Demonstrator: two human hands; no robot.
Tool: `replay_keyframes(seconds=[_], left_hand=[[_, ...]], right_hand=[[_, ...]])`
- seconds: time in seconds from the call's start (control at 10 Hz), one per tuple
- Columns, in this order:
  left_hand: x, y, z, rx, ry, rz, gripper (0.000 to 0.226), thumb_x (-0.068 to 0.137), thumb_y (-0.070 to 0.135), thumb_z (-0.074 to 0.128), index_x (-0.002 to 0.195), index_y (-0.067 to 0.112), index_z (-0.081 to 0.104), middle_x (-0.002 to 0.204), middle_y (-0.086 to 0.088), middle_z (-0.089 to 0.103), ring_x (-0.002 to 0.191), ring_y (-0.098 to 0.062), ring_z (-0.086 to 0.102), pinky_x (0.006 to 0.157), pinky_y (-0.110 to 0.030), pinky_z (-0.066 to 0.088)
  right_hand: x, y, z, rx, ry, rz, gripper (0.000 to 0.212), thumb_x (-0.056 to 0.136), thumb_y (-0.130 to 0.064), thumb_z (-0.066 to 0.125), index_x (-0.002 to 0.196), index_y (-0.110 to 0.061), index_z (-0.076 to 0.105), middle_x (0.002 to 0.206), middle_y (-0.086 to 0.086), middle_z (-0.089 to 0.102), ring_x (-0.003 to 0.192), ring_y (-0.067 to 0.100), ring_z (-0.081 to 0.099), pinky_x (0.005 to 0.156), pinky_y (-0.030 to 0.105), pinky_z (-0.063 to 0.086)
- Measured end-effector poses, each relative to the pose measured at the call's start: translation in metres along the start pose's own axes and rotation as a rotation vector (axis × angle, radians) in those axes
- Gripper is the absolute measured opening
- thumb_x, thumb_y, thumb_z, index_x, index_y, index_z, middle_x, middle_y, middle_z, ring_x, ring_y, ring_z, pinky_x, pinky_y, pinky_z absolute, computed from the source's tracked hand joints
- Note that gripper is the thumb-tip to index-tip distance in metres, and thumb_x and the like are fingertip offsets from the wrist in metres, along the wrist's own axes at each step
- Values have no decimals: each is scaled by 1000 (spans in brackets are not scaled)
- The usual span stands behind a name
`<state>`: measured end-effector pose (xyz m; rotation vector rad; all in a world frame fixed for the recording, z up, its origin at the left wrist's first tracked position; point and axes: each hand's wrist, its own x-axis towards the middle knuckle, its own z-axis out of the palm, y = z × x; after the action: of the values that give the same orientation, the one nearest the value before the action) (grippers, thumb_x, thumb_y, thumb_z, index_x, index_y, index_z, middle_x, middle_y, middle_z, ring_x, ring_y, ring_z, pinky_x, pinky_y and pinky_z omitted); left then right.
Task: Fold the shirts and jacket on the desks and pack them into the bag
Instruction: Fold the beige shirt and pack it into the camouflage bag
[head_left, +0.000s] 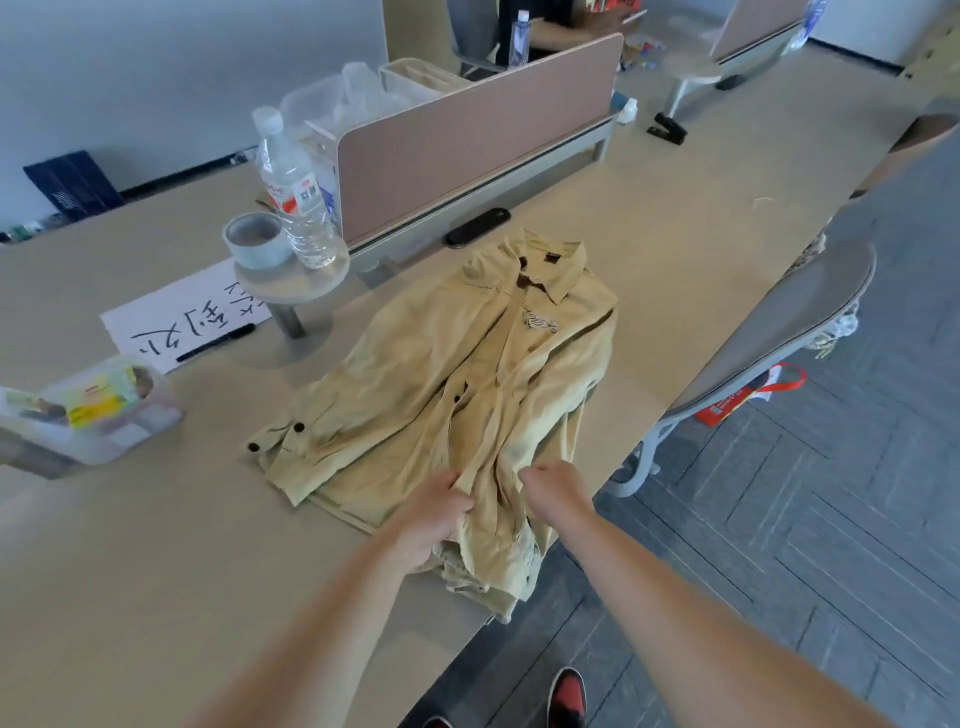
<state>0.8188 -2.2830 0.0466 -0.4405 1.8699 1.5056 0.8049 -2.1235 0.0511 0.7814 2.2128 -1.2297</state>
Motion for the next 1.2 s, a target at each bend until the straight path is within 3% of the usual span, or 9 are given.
replay_keyframes(seconds=[0.2, 0.3, 0.4, 0.5, 0.7, 0.8, 1.0, 1.1, 1.2], left_hand=[[18, -28, 1, -62, -21, -102, 24, 94, 3, 50, 102, 9, 71, 94, -12, 76, 91, -29, 73, 90, -44, 58], [27, -36, -1, 83, -1, -82, 21, 91, 17, 50, 94, 6, 67, 80, -13, 71, 66, -20, 65, 69, -29, 53], [29, -37, -4, 287, 128, -59, 25, 97, 29, 43, 80, 14, 55, 62, 1, 41, 48, -13, 35, 52, -27, 26], [37, -39, -5, 373, 187, -100, 26, 98, 17, 42, 73, 12, 46, 63, 0, 37, 52, -15, 30, 51, -28, 25], [41, -24, 2, 624, 211, -37, 29, 94, 10, 44, 67, 19, 39, 70, 0, 45, 58, -15, 42, 60, -30, 40], [46, -1, 6, 598, 233, 102, 12, 89, 13, 43, 91, 16, 55, 73, 3, 56, 57, -15, 47, 52, -28, 36], [78, 59, 32, 369, 44, 192, 18, 96, 28, 48, 109, 29, 59, 100, 3, 69, 78, -15, 68, 77, -36, 57], [102, 85, 46, 347, 55, 218, 15, 96, 26, 51, 106, 29, 62, 100, 4, 67, 82, -25, 73, 84, -45, 58], [124, 106, 59, 421, 68, 242, 17, 94, 29, 49, 106, 35, 61, 109, 1, 64, 88, -31, 72, 68, -38, 57]], right_hand=[[7, 47, 24, 227, -74, 117, 15, 88, -28, 58, 85, -13, 60, 83, 4, 59, 73, 20, 54, 64, 32, 42], [7, 50, 27, 260, -12, 72, 9, 88, -19, 60, 80, -16, 62, 75, 2, 61, 68, 18, 54, 61, 29, 44], [11, 60, 26, 216, 53, 98, 24, 85, -5, 51, 67, -13, 63, 58, 0, 64, 58, 17, 55, 54, 25, 45], [14, 73, 22, 14, 66, 124, 27, 91, -8, 49, 67, -18, 54, 75, 3, 63, 67, 18, 56, 60, 27, 50], [14, 76, 3, -264, 62, 148, 31, 98, -19, 47, 67, -21, 41, 72, -1, 44, 59, 11, 38, 54, 21, 34], [27, 71, -9, -247, 57, 95, 27, 96, -20, 49, 70, -18, 43, 71, 1, 47, 59, 15, 41, 51, 23, 33], [59, 50, -46, 19, 134, 5, 9, 92, -15, 47, 89, -13, 54, 74, 1, 52, 63, 19, 43, 57, 31, 35], [82, 37, -68, 59, 162, -18, 23, 94, -17, 46, 114, -18, 58, 91, 1, 65, 64, 16, 55, 57, 26, 42], [111, 24, -82, -8, 205, -72, 34, 94, -22, 48, 127, -24, 55, 122, 6, 58, 60, 18, 60, 52, 26, 42]])
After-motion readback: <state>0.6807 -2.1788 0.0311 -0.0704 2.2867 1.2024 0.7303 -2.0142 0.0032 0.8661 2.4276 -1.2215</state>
